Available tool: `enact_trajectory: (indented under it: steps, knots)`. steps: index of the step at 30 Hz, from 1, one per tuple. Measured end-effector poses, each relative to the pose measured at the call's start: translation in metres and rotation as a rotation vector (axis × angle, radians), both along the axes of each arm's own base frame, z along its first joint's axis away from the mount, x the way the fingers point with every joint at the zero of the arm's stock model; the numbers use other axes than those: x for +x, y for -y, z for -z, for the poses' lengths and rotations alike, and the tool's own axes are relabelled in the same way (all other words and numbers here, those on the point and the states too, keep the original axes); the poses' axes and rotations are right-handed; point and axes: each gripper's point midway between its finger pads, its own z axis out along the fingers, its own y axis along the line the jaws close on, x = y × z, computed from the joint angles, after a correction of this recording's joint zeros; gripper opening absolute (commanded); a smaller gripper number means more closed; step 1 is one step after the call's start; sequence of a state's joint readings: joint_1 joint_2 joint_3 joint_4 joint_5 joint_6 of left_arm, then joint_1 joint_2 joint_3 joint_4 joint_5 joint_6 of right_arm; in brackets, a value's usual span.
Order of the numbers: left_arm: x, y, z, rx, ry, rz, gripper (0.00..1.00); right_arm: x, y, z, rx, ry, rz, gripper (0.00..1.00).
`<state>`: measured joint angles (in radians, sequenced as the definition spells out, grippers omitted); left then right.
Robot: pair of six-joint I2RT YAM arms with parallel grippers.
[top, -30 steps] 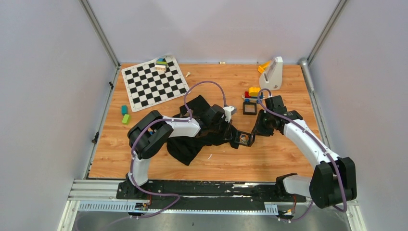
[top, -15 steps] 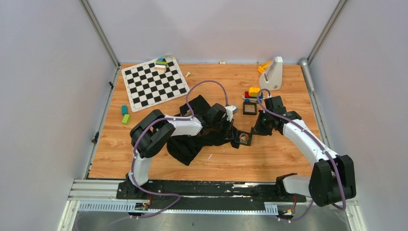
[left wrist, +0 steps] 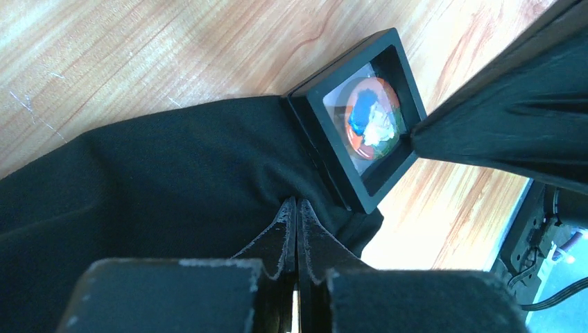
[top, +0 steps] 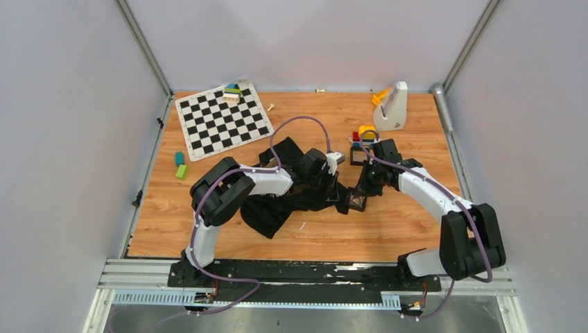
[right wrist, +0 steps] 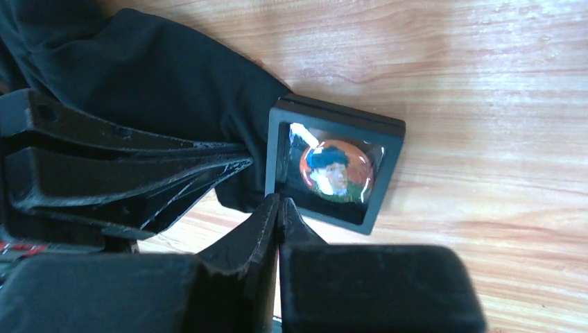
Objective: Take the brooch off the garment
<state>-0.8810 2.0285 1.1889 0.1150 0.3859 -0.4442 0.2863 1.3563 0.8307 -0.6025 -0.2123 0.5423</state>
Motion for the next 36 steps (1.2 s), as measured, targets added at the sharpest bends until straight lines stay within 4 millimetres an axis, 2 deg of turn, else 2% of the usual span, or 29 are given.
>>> enact_trajectory:
  steps: [6,9,10,12,15,16,21,25,29,36]
  knots:
    - [0.004,-0.003,0.0,-0.003,-0.005,-0.006,0.0,0.002,-0.004,0.012,0.0,-0.031,-0.004,0.13]
    - [0.005,-0.007,0.0,-0.003,-0.009,-0.012,0.0,0.003,-0.004,0.012,0.002,-0.026,-0.004,0.33]
    - [0.005,-0.01,0.0,-0.002,-0.01,-0.016,0.0,0.002,-0.007,0.012,0.001,-0.023,-0.013,0.35]
    - [0.005,-0.019,-0.001,0.007,-0.013,-0.027,0.0,0.0,-0.009,0.012,-0.018,-0.015,-0.024,0.34]
    - [0.009,-0.036,-0.005,0.032,-0.01,-0.055,0.0,-0.01,-0.027,0.013,-0.043,-0.004,-0.089,0.28]
    - [0.012,-0.042,-0.008,0.035,-0.005,-0.066,0.0,-0.014,-0.032,0.013,-0.05,-0.003,-0.108,0.25]
    - [0.034,-0.072,-0.022,0.031,0.011,-0.139,0.0,-0.034,-0.057,0.015,-0.079,-0.004,-0.163,0.24]
    - [0.048,-0.089,-0.024,0.041,0.016,-0.184,0.0,-0.047,-0.07,0.017,-0.085,-0.007,-0.177,0.22]
    - [0.045,-0.09,-0.02,0.054,0.013,-0.181,0.0,-0.05,-0.058,0.028,-0.136,-0.025,-0.136,0.23]
    - [0.04,-0.103,-0.029,0.074,0.028,-0.201,0.01,-0.024,-0.018,0.04,-0.205,-0.034,-0.004,0.3]
